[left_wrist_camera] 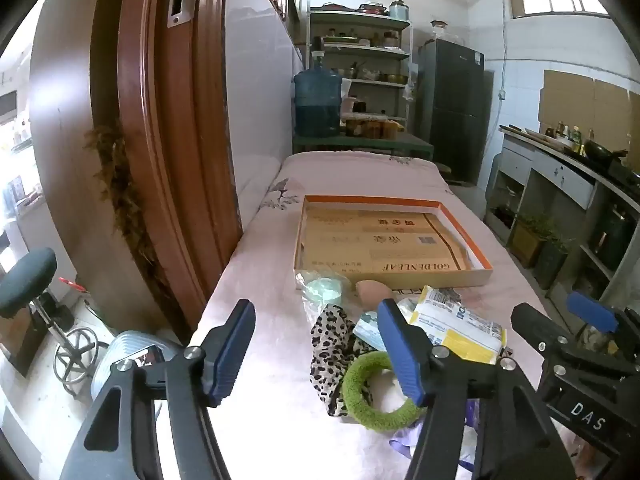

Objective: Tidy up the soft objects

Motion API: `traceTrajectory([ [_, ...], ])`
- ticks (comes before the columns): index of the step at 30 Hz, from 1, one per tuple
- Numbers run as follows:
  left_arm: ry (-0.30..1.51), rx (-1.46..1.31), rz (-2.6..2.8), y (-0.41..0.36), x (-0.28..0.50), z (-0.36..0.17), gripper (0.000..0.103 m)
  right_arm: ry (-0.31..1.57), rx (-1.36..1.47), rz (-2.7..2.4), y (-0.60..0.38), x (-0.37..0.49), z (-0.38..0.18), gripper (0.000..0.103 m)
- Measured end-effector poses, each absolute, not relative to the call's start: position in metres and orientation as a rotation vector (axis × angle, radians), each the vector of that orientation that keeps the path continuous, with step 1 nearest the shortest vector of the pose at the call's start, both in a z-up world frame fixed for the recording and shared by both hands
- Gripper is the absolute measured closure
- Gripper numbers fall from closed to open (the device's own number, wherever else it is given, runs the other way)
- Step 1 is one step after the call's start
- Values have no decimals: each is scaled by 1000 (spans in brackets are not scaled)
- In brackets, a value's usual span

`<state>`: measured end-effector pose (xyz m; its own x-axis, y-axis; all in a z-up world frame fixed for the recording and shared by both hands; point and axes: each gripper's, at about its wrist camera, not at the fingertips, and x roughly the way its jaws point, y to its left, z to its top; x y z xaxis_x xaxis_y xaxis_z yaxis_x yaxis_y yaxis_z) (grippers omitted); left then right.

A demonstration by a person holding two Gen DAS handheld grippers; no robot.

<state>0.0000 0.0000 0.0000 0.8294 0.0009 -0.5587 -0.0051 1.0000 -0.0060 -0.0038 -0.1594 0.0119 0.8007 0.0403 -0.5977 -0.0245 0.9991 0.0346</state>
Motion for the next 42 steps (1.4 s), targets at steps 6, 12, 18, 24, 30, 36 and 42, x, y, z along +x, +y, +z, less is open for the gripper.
traceTrajectory([
  [6, 595, -24, -9, 0, -2, 0, 40, 638, 18, 35, -158, -3, 11, 22],
  [12, 604, -24, 11, -6, 0, -11, 42, 644, 16, 37, -153, -2, 9, 22],
  [18, 620, -32, 9, 0, 4, -11, 42, 653, 14, 48, -155, 1, 4, 22],
  [24, 623, -31, 9, 1, 4, -9, 42, 661, 15, 54, -154, 1, 2, 22],
  [30, 622, -33, 8, 2, 4, -10, 42, 662, 13, 52, -153, 2, 1, 22],
  [36, 627, -30, 5, 2, 4, -11, 42, 664, 17, 56, -155, 1, 0, 22],
  [42, 629, -30, 3, 2, 5, -13, 42, 669, 18, 60, -154, 3, -4, 22],
])
